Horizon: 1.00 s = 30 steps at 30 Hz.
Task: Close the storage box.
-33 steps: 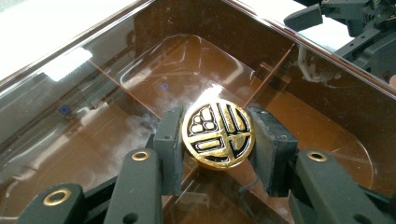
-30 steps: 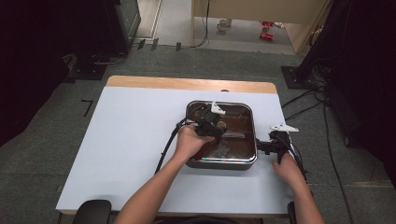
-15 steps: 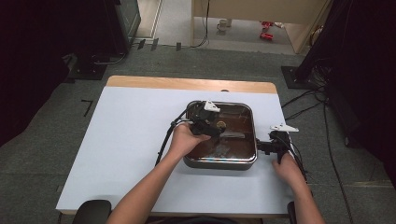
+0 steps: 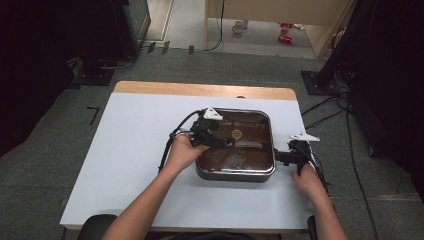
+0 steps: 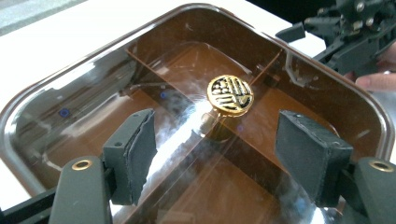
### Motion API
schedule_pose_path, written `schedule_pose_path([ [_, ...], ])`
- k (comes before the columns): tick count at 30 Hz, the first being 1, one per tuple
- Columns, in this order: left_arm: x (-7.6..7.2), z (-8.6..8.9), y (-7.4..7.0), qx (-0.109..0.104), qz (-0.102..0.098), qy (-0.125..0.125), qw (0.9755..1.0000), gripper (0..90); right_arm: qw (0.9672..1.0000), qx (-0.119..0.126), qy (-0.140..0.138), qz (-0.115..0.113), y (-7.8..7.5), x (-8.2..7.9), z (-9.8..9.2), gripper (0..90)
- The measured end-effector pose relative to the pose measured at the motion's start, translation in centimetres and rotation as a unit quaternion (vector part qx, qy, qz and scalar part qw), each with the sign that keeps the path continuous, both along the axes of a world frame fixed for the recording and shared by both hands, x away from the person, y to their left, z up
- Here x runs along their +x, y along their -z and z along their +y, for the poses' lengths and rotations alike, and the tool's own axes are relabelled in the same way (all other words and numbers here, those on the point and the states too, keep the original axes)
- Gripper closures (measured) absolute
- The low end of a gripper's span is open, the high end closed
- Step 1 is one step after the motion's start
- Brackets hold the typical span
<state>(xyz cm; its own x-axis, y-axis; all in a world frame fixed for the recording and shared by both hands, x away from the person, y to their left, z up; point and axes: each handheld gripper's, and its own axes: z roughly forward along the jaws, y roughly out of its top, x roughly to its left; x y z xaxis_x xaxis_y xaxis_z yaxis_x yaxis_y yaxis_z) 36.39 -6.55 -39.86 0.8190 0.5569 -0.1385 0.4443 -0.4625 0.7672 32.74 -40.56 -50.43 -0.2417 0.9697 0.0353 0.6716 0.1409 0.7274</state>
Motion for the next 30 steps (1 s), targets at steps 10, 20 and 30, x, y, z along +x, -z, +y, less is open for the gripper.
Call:
schedule_pose_path([
  [10,-0.9,3.1,0.0,-0.005,-0.004,-0.024,0.9997,25.3,1.0000,0.000,0.000,0.000,0.0,0.0,0.0,12.7],
  [20,-2.7,6.4,0.0,-0.007,-0.015,-0.037,0.9992,24.3,1.0000,0.001,0.000,0.001,0.0,0.0,0.0,12.7],
  [30,-3.3,9.1,1.1,0.000,-0.014,-0.057,0.9983,24.3,1.0000,0.000,0.000,0.001,0.0,0.0,0.0,12.7],
])
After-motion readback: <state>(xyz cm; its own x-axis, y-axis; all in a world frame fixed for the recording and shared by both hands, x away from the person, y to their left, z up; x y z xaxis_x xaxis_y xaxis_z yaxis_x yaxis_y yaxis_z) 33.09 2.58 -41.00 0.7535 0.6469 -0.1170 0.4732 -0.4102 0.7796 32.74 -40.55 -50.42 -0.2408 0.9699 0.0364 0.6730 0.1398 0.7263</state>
